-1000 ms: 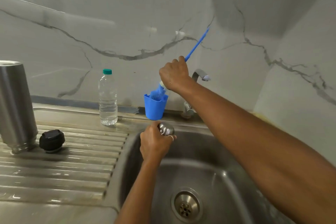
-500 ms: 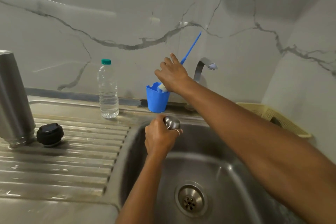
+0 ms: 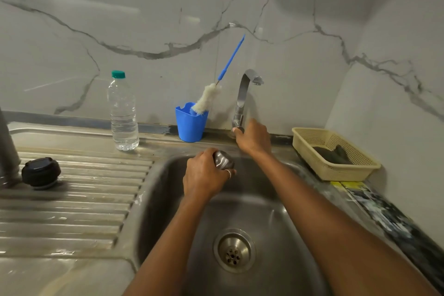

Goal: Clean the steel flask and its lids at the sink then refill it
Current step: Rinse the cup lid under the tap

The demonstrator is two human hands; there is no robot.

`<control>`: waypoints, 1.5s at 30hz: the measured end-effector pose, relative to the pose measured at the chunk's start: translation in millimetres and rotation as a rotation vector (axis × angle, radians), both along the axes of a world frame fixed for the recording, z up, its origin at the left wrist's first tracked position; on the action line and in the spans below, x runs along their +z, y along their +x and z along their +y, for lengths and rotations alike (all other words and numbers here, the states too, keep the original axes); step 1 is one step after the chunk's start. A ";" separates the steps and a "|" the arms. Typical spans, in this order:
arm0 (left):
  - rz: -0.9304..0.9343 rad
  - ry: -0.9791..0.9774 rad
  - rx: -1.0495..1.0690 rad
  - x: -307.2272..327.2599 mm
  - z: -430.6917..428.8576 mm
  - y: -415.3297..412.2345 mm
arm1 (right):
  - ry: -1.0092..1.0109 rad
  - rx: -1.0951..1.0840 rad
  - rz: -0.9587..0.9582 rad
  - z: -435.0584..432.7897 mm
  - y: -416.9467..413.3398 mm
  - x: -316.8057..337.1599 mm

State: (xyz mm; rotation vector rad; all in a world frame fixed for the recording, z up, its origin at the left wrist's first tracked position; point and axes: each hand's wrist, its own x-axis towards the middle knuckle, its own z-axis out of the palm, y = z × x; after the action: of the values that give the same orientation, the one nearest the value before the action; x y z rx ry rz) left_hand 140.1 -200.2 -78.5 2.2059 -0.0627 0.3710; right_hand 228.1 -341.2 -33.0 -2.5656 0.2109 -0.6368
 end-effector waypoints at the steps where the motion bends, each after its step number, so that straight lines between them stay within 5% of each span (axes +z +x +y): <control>1: -0.005 0.012 -0.007 -1.2 -1.1 1.1 | 0.033 0.012 0.018 0.7 6.9 -0.7; 14: -0.019 0.093 -0.013 -10.2 -3.5 10.4 | -0.211 0.169 -0.061 8.6 -0.6 -7.5; 22: 0.002 0.175 -0.097 -10.6 -7.9 7.3 | 0.367 0.232 0.067 20.4 -35.5 -2.7; 28: 0.000 0.066 -0.219 -2.5 -22.5 7.2 | 0.170 0.191 0.218 2.4 -58.7 -2.9; 34: 0.032 -0.088 -0.246 2.3 -42.2 17.8 | 0.965 0.273 0.404 -9.3 -82.3 -27.7; 45: -0.035 -0.046 -0.276 -1.3 -42.1 30.2 | 1.613 0.273 0.361 -13.2 -68.1 -20.5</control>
State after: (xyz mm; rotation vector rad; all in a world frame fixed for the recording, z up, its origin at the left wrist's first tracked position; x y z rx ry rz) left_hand 170.3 -242.3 -79.8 2.1094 -0.3699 0.2542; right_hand 160.0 -354.3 -53.4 -1.0561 0.3024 0.1663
